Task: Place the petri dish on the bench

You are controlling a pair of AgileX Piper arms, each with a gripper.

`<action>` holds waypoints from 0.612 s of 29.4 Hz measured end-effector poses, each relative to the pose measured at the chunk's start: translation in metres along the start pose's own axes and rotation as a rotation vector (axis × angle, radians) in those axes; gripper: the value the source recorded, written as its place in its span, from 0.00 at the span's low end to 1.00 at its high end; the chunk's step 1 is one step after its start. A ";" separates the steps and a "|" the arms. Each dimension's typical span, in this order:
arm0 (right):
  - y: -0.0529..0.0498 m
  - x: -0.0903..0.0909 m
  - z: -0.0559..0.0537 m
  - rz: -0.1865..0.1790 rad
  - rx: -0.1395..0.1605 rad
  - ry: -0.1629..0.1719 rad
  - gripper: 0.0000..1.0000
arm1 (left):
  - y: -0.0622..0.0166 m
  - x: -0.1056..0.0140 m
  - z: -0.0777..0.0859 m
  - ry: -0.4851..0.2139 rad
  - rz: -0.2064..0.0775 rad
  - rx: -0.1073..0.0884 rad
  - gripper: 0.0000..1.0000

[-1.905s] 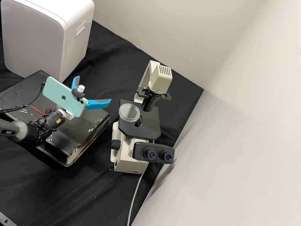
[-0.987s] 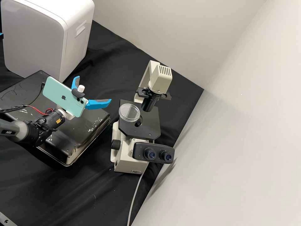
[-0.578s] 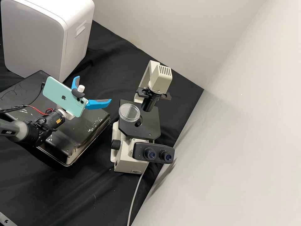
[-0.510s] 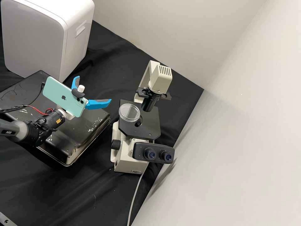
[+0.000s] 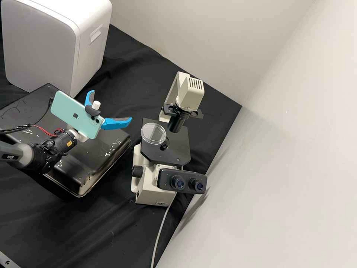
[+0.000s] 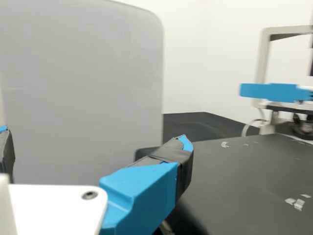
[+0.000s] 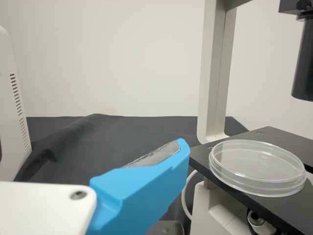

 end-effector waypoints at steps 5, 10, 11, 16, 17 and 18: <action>0.000 0.000 0.000 0.000 0.000 0.000 1.00 | -0.0020 -0.012 0.007 -0.034 -0.006 -0.014 1.00; 0.000 0.000 0.000 0.000 0.000 0.000 1.00 | -0.0028 -0.018 0.012 -0.061 -0.007 -0.026 1.00; 0.000 0.000 0.000 0.000 0.000 0.000 1.00 | -0.0023 -0.019 0.014 -0.068 -0.004 -0.033 1.00; 0.000 0.000 0.000 0.000 0.000 0.000 1.00 | 0.0008 -0.022 0.020 -0.077 0.018 -0.049 1.00; 0.000 0.000 0.000 0.000 0.000 0.000 1.00 | 0.0013 -0.023 0.021 -0.082 0.021 -0.049 1.00; 0.000 0.000 0.000 0.000 0.000 0.000 1.00 | 0.0018 -0.024 0.023 -0.088 0.024 -0.046 1.00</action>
